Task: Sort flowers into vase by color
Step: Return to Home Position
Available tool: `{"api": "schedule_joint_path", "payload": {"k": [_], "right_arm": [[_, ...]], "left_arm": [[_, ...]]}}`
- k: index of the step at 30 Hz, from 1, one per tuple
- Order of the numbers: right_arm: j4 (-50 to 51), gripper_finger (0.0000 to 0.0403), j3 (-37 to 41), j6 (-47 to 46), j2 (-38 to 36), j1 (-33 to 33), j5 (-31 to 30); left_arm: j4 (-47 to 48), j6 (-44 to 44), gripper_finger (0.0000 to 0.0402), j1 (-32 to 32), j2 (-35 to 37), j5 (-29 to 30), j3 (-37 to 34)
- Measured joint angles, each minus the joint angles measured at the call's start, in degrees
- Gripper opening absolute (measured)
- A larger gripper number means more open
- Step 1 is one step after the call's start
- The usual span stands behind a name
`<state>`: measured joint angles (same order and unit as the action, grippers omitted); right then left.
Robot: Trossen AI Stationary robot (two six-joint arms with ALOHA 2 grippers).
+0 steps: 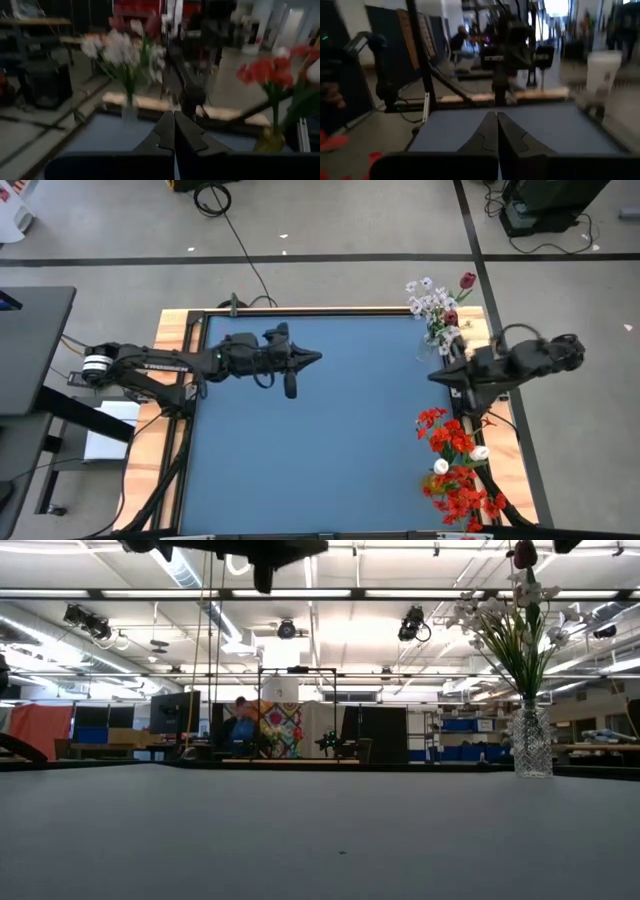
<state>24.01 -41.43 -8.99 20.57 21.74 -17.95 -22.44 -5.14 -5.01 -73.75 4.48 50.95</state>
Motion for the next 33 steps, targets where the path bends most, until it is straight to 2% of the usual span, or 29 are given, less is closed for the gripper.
{"api": "schedule_joint_path", "payload": {"k": [2, 4, 7, 9, 12, 15, 17, 22, 25, 28, 33], "right_arm": [[0.28, 0.0, -0.02, 5.07, -3.41, 0.63, 0.0], [0.3, 0.0, -0.02, 5.76, -6.81, 0.67, -1.32], [1.33, 0.0, -0.12, 5.75, -11.31, 0.54, -7.92], [2.7, 0.0, 1.31, 5.41, -14.52, 0.58, -7.65], [2.47, 0.0, 6.69, 3.75, -20.54, 0.56, -2.7], [3.83, 0.0, 10.61, 3.87, -19.39, 0.45, -0.68], [-1.54, 0.0, 13.06, 6.11, -17.39, 0.45, -0.35], [-11.48, 0.0, 16.76, 8.7, -16.96, 0.13, -5.35], [-10.69, 0.0, 19.01, 5.39, -16.59, 0.15, -4.55], [-14.38, 0.0, 21.81, 2.84, -16.24, 0.03, -3.65], [-22.54, 0.0, 26.41, 1.88, -15.03, -2.09, -2.96]], "left_arm": [[-0.79, 0.31, 0.0002, -0.91, 1.0, -0.03, 0.07], [0.17, 0.25, 0.0002, -1.67, 1.59, 0.16, 0.11], [1.11, 0.34, 0.0002, -1.35, 1.29, 0.04, 0.01], [0.2, 0.56, 0.0002, -0.35, 0.82, -0.2, -0.43], [-8.25, 1.68, 0.0002, 1.77, -0.19, 0.5, -5.53], [-19.26, -0.71, 0.0002, 3.65, -0.57, 4.08, -13.28], [-24.1, -2.42, 0.0002, 4.62, -0.38, 6.29, -17.58], [-25.37, -3.0, 0.0002, 5.77, 1.55, 6.59, -23.6], [-25.8, -2.48, 0.0002, 5.55, 1.57, 6.45, -24.4], [-25.34, -1.7, 0.0003, 4.13, 1.52, 4.2, -24.45], [-24.89, -1.54, 0.0004, -0.16, 1.55, -3.79, -24.36]]}}
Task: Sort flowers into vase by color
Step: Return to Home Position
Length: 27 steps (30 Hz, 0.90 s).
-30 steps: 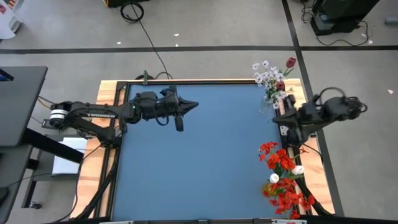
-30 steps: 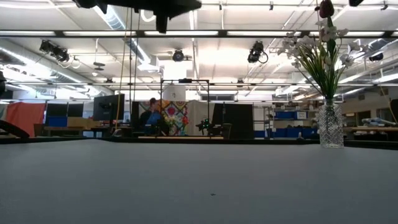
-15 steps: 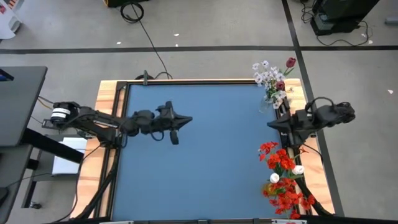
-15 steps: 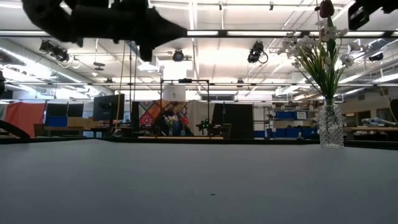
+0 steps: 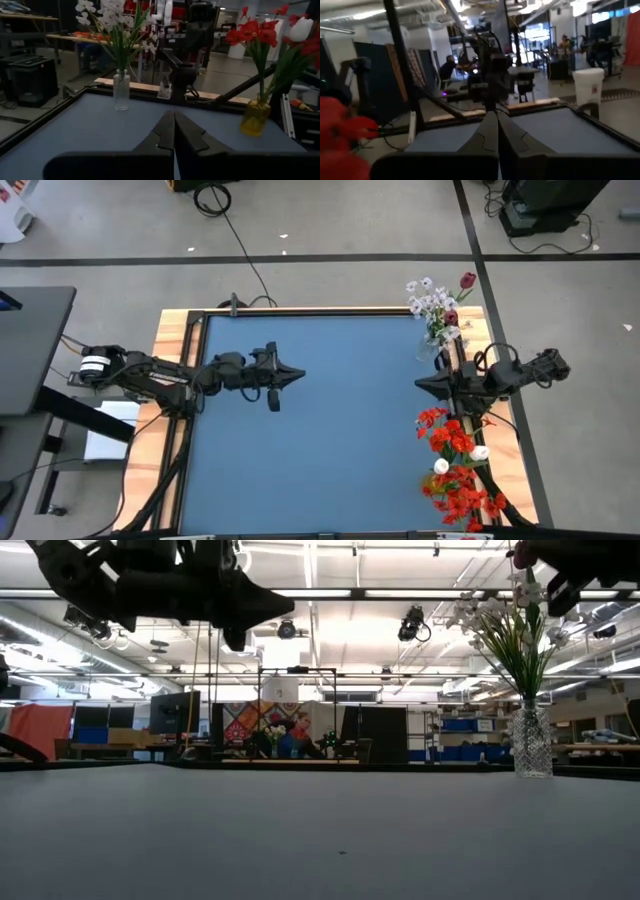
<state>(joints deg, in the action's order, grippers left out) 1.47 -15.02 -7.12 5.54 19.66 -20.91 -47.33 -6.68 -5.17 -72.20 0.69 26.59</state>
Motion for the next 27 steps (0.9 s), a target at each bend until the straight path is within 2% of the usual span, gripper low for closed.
{"api": "schedule_joint_path", "payload": {"k": [8, 13, 17, 20, 23, 25, 27], "right_arm": [[-0.77, 0.0, 2.57, -3.18, 3.96, -8.15, 8.31], [0.81, 0.0, 2.46, -1.07, 2.28, -11.88, 8.64], [5.51, 0.0, 2.5, -2.36, 0.57, -13.86, 11.46], [5.61, 0.0, 2.97, -2.36, 0.34, -14.86, 12.16], [1.2, 0.0, 5.75, -4.64, 0.33, -15.83, 13.07], [-1.08, 0.0, 7.36, -5.98, 0.35, -16.43, 14.35], [-1.67, 0.0, 7.62, -6.25, 0.35, -16.94, 14.5]], "left_arm": [[0.73, -0.17, 0.0006, -5.71, 0.0, -10.82, -0.11], [-5.93, -1.68, 0.0005, -5.82, 0.0, -10.87, -5.44], [-19.05, -4.85, 0.0003, -4.74, 0.0, -8.1, -12.95], [-22.97, -2.26, 0.0002, -3.18, 0.7, -6.56, -15.93], [-18.23, -3.08, 0.0002, -2.65, 2.17, -6.54, -15.26], [-9.69, -3.92, 0.0001, -2.73, 4.0, -7.21, -12.77], [3.04, -2.06, 0.0001, -2.71, 6.12, -9.36, -9.05]]}}
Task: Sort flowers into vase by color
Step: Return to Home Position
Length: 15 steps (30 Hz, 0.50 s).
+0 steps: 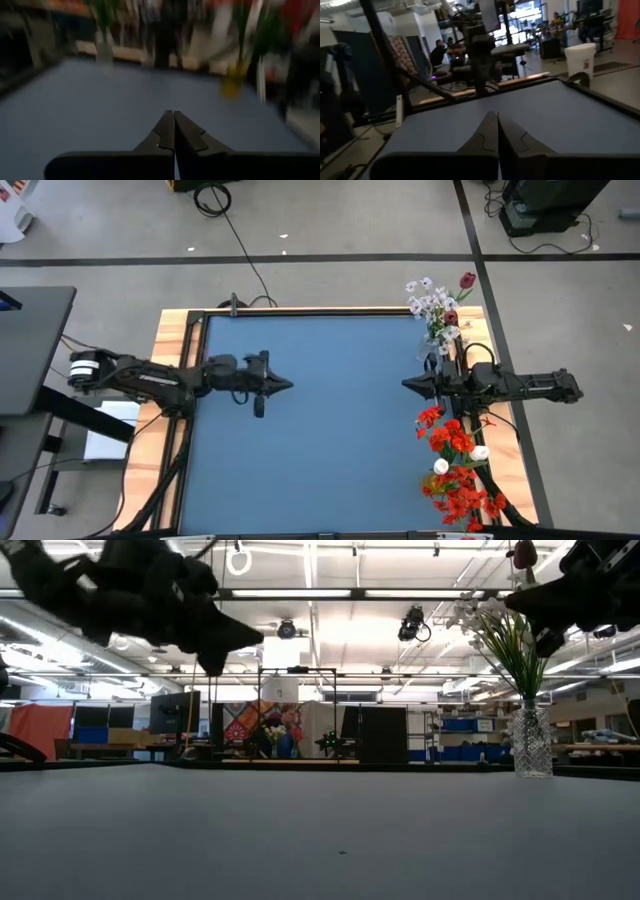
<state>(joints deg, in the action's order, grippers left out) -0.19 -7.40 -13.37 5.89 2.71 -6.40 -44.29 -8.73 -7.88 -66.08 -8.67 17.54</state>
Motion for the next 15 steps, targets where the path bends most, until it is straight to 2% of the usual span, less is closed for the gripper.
{"api": "schedule_joint_path", "payload": {"k": [3, 5, 9, 15], "right_arm": [[-0.22, 0.0, 0.0, 0.27, -0.02, -0.67, -1.18], [-0.19, 0.0, 0.0, 0.88, -0.02, -1.04, -1.28], [-0.18, 0.0, 0.0, 0.96, -0.02, -1.3, -0.95], [-1.19, 0.0, 0.0, 0.72, -0.04, -1.28, 1.54]], "left_arm": [[19.74, 5.51, 0.0001, 0.03, 3.07, -1.2, 6.33], [27.92, 8.26, 0.0001, -0.37, 5.68, -1.19, 8.88], [32.49, 9.67, 0.0001, -0.74, 13.2, -1.02, 7.89], [35.25, 7.88, 0.0, 0.14, 27.2, 0.37, 0.09]]}}
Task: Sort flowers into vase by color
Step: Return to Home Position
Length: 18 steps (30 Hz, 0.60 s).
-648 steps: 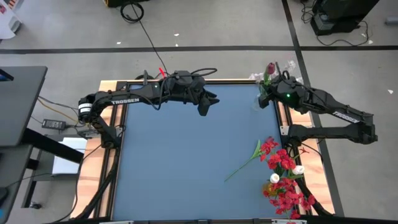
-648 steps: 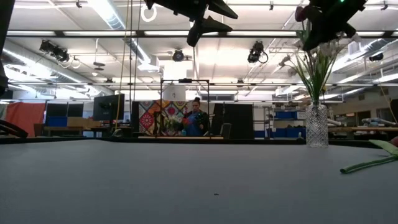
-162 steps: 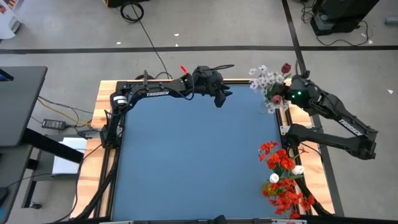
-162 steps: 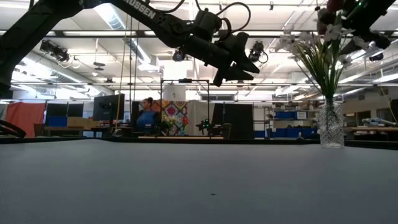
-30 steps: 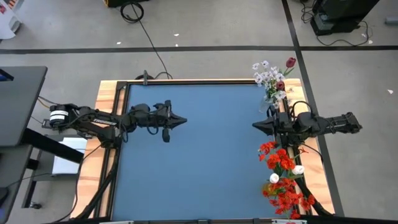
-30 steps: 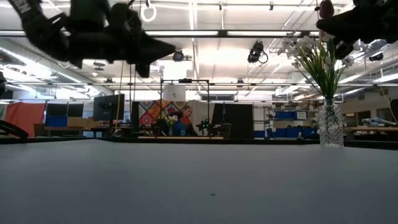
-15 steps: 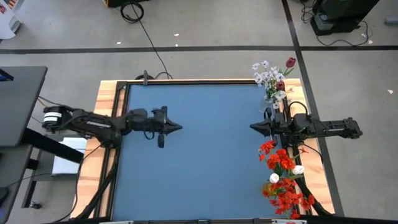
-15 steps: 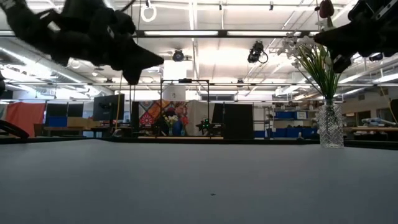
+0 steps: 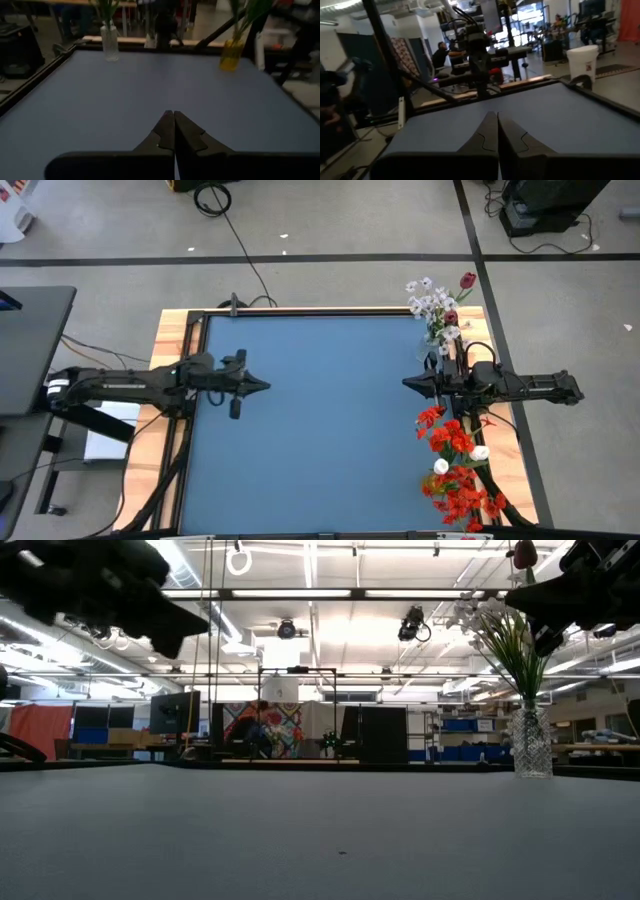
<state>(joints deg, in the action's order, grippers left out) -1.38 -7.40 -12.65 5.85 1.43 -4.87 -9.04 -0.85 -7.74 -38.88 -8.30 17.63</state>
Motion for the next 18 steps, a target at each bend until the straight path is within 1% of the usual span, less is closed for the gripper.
{"api": "schedule_joint_path", "payload": {"k": [3, 6, 9, 11, 14, 18], "right_arm": [[0.88, 0.0, 0.0, -0.73, 0.02, 0.02, 1.84], [2.22, 0.0, 0.01, -0.86, 0.04, 0.17, 3.47], [1.87, 0.0, 0.0, 0.6, 0.02, 0.5, 1.88], [1.94, 0.0, 0.0, 2.11, 0.02, 0.53, 0.59], [2.7, 0.0, 0.0, 3.88, -0.24, 0.57, 0.41], [4.58, 0.0, 0.0, 4.01, -1.75, 0.57, 0.0]], "left_arm": [[1.96, -1.52, 0.0, 2.33, 7.43, 2.46, -3.43], [4.06, -3.29, 0.0, 5.94, 14.1, 8.64, -6.77], [3.79, -4.09, 0.0, 9.72, 18.72, 12.79, -9.77], [3.76, -4.2, 0.0, 11.96, 20.61, 14.01, -11.67], [4.15, -4.55, 0.0, 14.08, 22.98, 14.93, -13.91], [5.16, -3.42, 0.0, 16.05, 27.28, 15.17, -14.43]]}}
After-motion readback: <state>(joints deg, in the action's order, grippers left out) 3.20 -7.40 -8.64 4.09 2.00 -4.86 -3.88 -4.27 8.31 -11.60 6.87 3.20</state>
